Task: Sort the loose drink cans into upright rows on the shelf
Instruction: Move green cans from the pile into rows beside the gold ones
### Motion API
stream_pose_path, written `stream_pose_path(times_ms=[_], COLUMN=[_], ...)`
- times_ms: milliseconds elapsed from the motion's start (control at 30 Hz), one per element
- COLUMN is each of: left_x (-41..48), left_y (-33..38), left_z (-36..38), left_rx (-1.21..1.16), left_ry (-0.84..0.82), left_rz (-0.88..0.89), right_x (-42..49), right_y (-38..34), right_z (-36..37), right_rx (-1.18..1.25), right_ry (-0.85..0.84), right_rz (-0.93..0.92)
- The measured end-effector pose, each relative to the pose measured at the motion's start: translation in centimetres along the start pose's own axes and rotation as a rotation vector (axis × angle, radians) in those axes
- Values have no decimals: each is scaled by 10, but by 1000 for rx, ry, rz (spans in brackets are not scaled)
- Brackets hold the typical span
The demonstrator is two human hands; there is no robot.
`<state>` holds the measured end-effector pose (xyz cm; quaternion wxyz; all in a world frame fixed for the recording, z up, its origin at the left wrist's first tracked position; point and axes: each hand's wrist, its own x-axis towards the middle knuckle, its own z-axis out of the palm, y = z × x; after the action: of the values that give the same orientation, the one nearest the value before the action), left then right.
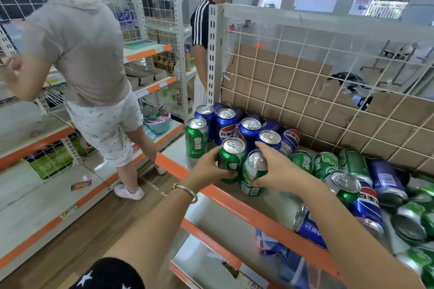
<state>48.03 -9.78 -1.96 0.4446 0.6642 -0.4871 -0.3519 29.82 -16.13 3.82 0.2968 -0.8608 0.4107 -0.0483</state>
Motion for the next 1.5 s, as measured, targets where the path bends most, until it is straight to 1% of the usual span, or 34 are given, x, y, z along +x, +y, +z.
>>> stream_pose_path(times_ms=[67, 133, 233, 300, 367, 533, 633, 733, 833, 967, 1033, 1133, 1233, 1333, 1400, 1500], left_x=[0, 0, -2, -7, -15, -42, -65, -95, -127, -179, -204, -239, -275, -305, -321, -336], left_y=[-2, 0, 0, 1, 6, 39, 68, 90, 103, 124, 134, 151, 174, 196, 210, 230], left_z=[5, 8, 8, 8, 10, 27, 53, 93, 143, 217, 255, 311, 368, 425, 461, 513], left_rx=[-41, -56, -71, -101, -137, -168, -195, -212, -197, -190, -177, -119, -81, -52, -57, -79], left_ry=[41, 74, 98, 85, 56, 7, -63, -148, -219, -358, -448, -584, -734, -813, -861, -919], left_rz=[0, 15, 3, -25, -35, 45, 85, 95, 94, 100, 102, 127, 151, 187, 207, 239], right_x=[-3, -4, -7, -11, -20, -60, -98, -151, -214, -314, -367, -445, -512, -570, -603, -645], right_y=[5, 11, 17, 19, 17, 18, 26, 39, 67, 110, 134, 164, 193, 218, 231, 254], right_z=[1, 5, 13, 16, 16, 11, 0, -14, -20, -27, -26, -25, -25, -28, -31, -40], right_rx=[129, 234, 365, 384, 408, 467, 582, 714, 747, 888, 909, 892, 824, 853, 896, 863], right_ry=[5, 46, 206, 275, 339, 524, 615, 651, 618, 537, 549, 688, 877, 1019, 1095, 1194], right_rz=[19, 54, 102, 134, 126, 92, 73, 92, 200, 285, 319, 375, 494, 576, 584, 620])
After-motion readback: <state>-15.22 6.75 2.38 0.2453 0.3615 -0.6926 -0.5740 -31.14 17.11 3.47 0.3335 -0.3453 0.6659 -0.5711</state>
